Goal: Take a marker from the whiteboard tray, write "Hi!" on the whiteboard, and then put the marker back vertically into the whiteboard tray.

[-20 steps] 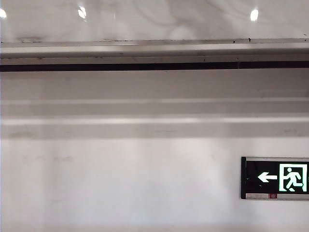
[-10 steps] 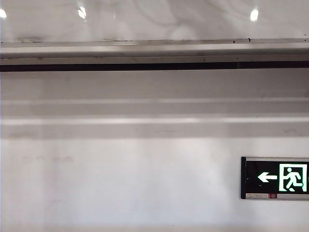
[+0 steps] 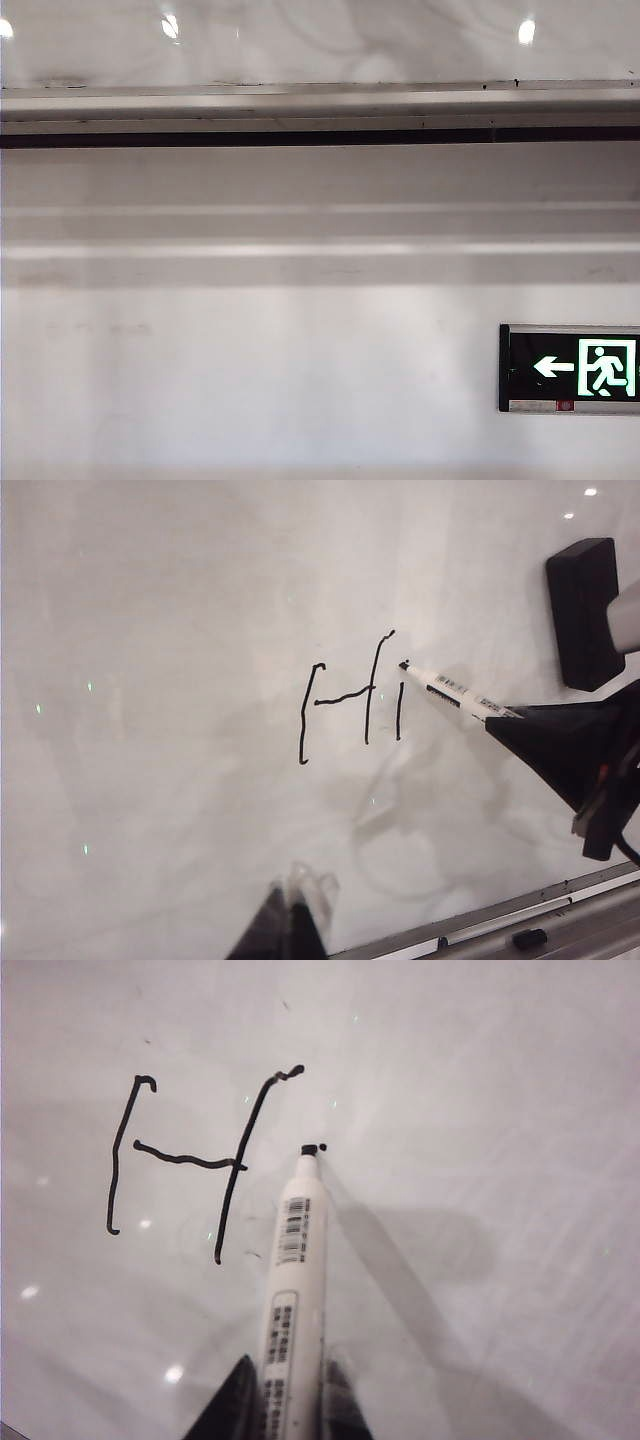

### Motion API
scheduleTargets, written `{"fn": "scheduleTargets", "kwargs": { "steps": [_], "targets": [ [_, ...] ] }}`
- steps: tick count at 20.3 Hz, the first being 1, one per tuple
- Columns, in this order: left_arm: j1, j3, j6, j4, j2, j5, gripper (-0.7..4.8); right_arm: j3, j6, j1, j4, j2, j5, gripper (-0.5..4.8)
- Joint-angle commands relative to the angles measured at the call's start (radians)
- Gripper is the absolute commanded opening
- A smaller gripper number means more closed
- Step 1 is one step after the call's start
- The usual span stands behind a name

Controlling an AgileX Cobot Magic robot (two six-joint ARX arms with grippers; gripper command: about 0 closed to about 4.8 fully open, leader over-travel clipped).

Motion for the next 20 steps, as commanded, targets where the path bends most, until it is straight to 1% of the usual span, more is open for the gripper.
{"fn": "scheduleTargets", "kwargs": {
  "steps": [1,6,15,20],
  "targets": [
    [0.0,0.004,-0.003,0.013,-0.002,0.004,-0.05,0.003,0.003,-0.003,0.018,-0.002,0.024,-0.01],
    [0.0,0.004,-0.003,0.013,-0.002,0.004,-0.05,0.003,0.003,-0.003,0.053,-0.002,0.023,-0.01],
    [0.0,0.004,-0.003,0.013,-0.002,0.003,-0.05,0.003,0.003,-0.002,0.053,-0.002,0.02,-0.01],
    [0.0,0.004,-0.003,0.012,-0.002,0.003,-0.05,0.003,0.0,0.013,0.031,-0.064,0.021,-0.01]
  ]
}}
